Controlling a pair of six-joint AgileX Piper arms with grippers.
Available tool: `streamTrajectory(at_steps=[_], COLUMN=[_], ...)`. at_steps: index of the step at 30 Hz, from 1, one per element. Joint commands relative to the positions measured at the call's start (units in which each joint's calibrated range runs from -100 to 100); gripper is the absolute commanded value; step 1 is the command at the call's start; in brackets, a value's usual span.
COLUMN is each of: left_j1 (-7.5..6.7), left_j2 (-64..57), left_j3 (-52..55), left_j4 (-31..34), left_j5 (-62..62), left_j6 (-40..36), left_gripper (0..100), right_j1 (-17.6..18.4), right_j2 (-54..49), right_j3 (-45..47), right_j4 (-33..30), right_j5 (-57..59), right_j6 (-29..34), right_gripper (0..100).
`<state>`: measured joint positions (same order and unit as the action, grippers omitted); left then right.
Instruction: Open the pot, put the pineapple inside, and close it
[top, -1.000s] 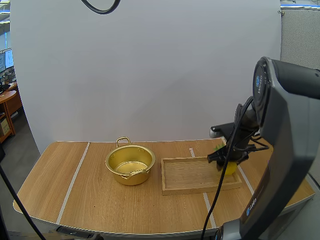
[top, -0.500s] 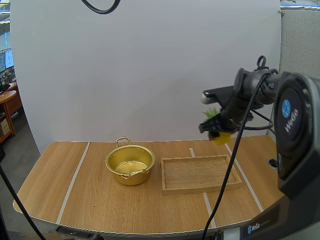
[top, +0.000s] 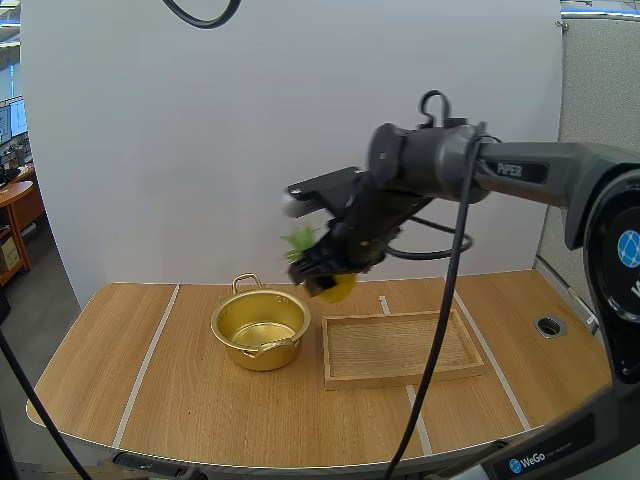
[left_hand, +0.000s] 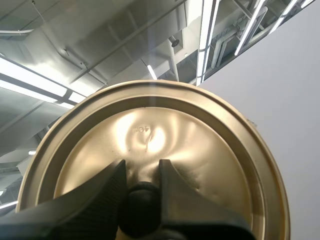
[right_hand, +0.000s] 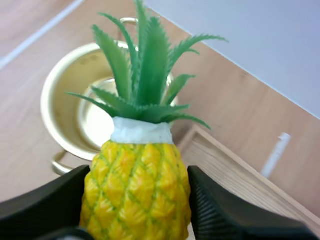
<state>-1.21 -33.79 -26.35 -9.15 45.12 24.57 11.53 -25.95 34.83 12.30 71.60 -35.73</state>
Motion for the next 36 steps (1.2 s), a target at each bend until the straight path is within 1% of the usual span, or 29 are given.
streamTrajectory(at_steps=[1,4,7,20,25,36], left_j1=[0.01,0.01,0.01,0.01,0.01,0.01], left_j2=[-0.44,-0.44,-0.44,-0.44,-0.44,-0.44], left_j3=[-0.43,-0.43,-0.43,-0.43,-0.43,-0.43], left_j4=[0.45,0.45,0.45,0.45,0.45,0.45], left_j5=[-1.99,-1.99,-1.99,-1.99,-1.99,-1.99], left_j6=[-0.49,-0.49,-0.49,-0.49,-0.49,-0.49], left_gripper=[0,0,0,0,0,0], right_j1=[3.27,4.85,5.69,5.88,6.12,8.52], right_j2=[1.31,3.25,5.43,17.98,22.22,27.18], right_j3=[-2.37,-3.83,-5.33,-11.77,-12.4,-12.81], right_j4=[-0.41,-0.52,-0.52,-0.52,-0.65,-1.52], right_j5=[-0.93,-0.93,-1.09,-4.28,-5.15,-8.88], right_j6=[1.82,2.36,2.7,2.94,2.94,3.25], right_gripper=[0,0,0,0,0,0])
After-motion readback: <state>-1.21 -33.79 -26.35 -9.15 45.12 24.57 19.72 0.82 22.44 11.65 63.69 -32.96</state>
